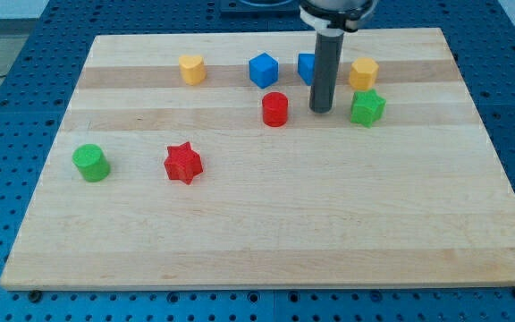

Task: Place the red circle below to the blue cube

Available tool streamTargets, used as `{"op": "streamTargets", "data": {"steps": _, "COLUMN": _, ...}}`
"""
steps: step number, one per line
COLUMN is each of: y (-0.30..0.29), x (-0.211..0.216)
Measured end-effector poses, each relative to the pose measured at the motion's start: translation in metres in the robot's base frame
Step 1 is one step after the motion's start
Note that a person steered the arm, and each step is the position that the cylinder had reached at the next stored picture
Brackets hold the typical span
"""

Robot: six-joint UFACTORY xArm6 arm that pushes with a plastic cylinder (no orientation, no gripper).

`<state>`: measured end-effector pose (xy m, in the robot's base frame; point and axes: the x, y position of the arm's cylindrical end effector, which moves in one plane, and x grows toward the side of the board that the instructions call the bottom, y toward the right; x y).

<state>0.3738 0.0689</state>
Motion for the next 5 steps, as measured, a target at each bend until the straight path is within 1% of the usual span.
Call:
{"op": "streamTargets", "data": {"steps": 1, "y": -0.019, "x": 0.017}}
{"op": "streamTargets", "data": {"steps": 2, "y": -0.039, "x": 0.019}}
{"op": "streamTargets", "data": {"steps": 4, "y": -0.049, "x": 0.021}}
{"op": "streamTargets", "data": {"steps": 5, "y": -0.046, "x": 0.127}}
